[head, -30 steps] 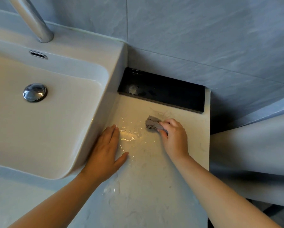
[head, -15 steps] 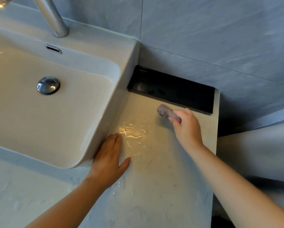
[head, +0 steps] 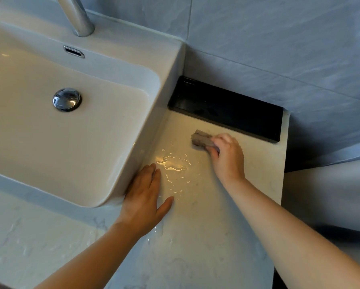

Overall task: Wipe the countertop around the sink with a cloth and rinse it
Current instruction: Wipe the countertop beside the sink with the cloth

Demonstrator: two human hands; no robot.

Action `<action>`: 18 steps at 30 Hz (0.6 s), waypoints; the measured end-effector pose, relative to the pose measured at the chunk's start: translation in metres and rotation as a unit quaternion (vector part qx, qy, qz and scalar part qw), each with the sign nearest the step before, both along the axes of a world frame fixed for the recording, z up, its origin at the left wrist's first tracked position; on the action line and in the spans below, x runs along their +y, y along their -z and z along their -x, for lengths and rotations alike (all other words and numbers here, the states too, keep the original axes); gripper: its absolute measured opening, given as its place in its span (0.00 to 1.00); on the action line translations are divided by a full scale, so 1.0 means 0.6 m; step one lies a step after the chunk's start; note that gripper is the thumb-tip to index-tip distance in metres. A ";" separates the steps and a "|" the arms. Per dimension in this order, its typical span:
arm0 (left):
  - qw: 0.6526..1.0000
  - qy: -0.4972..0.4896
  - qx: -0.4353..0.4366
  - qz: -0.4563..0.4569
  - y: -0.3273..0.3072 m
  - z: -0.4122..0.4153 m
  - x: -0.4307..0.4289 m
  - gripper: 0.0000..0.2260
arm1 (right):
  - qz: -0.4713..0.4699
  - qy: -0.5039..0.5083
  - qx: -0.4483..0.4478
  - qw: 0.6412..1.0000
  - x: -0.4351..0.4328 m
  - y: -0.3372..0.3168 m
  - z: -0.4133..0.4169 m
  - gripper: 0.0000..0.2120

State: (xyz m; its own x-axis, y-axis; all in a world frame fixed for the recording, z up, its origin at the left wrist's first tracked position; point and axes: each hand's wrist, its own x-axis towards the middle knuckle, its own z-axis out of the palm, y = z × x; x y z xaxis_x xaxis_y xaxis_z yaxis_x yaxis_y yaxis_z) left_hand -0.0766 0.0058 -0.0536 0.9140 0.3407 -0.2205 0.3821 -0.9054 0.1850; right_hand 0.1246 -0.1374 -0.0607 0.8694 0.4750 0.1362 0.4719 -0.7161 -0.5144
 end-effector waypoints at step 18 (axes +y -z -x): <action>1.000 0.013 0.003 -0.009 -0.001 0.005 0.004 0.34 | -0.024 -0.042 0.005 0.999 0.018 -0.050 -0.006 0.09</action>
